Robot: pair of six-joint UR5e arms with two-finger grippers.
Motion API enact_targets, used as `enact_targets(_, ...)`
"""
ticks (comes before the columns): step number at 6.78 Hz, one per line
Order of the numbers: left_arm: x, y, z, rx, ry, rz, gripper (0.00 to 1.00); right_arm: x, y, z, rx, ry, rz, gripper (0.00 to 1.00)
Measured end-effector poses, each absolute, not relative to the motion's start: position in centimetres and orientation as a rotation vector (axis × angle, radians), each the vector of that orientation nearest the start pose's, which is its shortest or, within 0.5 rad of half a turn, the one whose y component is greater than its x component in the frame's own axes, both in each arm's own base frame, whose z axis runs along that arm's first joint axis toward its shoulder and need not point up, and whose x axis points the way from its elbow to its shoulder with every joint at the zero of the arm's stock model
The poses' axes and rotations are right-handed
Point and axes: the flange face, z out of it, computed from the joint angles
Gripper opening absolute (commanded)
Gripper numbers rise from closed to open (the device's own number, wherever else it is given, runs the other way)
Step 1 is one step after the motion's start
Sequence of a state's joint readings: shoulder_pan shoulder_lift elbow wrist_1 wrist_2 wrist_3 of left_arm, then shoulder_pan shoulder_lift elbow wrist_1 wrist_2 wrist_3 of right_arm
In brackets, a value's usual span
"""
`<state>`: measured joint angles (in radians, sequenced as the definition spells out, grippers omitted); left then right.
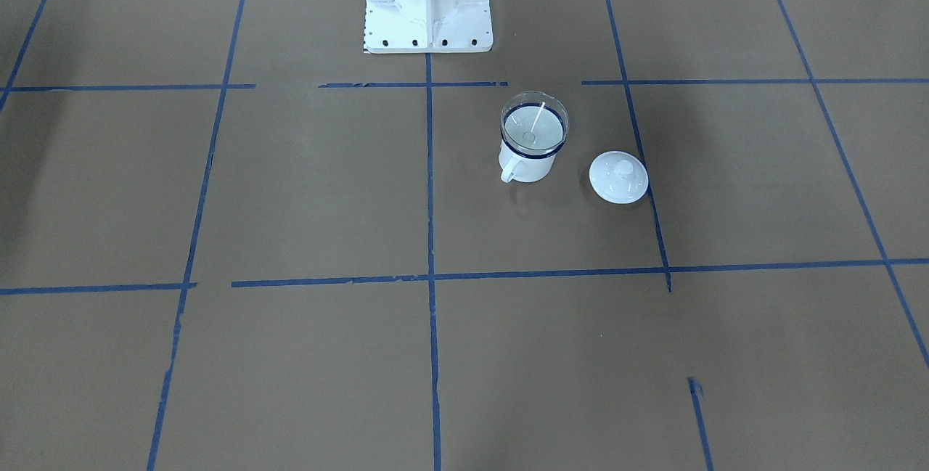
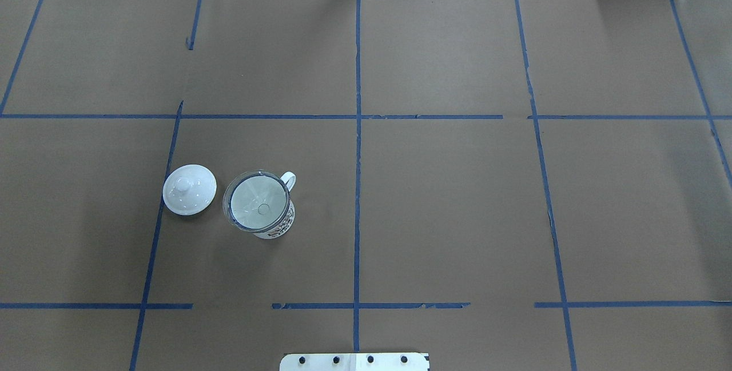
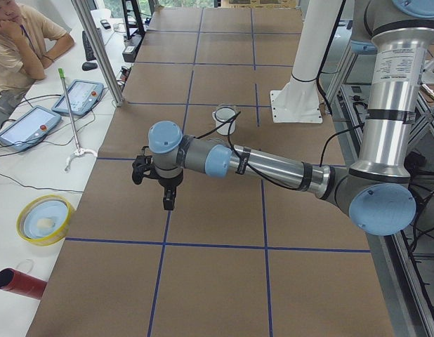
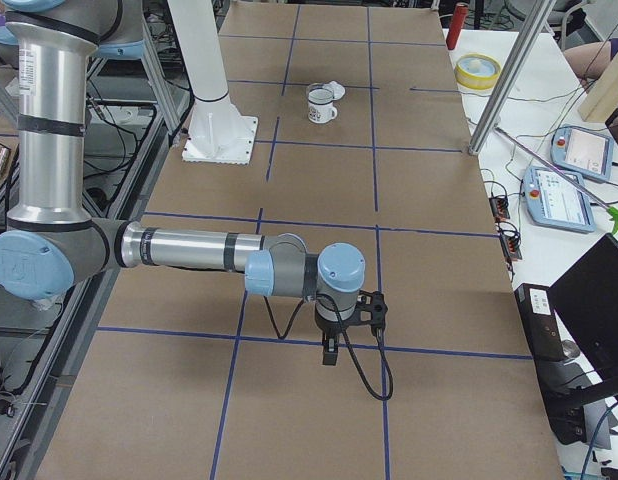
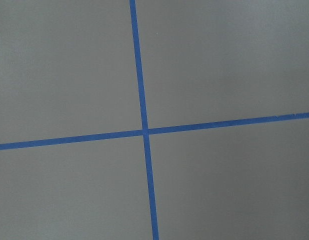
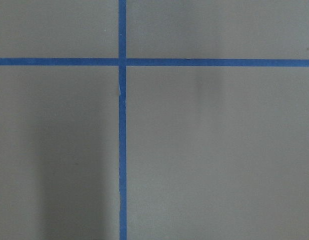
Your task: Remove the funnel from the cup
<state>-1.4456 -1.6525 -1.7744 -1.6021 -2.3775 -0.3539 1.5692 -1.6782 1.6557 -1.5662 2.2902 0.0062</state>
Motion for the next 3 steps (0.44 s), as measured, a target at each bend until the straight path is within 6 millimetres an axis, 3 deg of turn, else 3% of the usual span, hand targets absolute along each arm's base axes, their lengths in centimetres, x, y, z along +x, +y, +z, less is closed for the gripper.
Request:
enact_targets(2, 9.0, -54.4, 42.9, 0.043, 0.882, -0.228, 1.00, 6.7, -44.5, 67.0, -0.020, -0.719, 0.011, 1.00)
enact_targets(3, 14.3, -54.9, 38.7, -0.013, 0.915, -0.293, 1.00, 6.7, -44.5, 67.0, -0.019, -0.719, 0.011, 1.00)
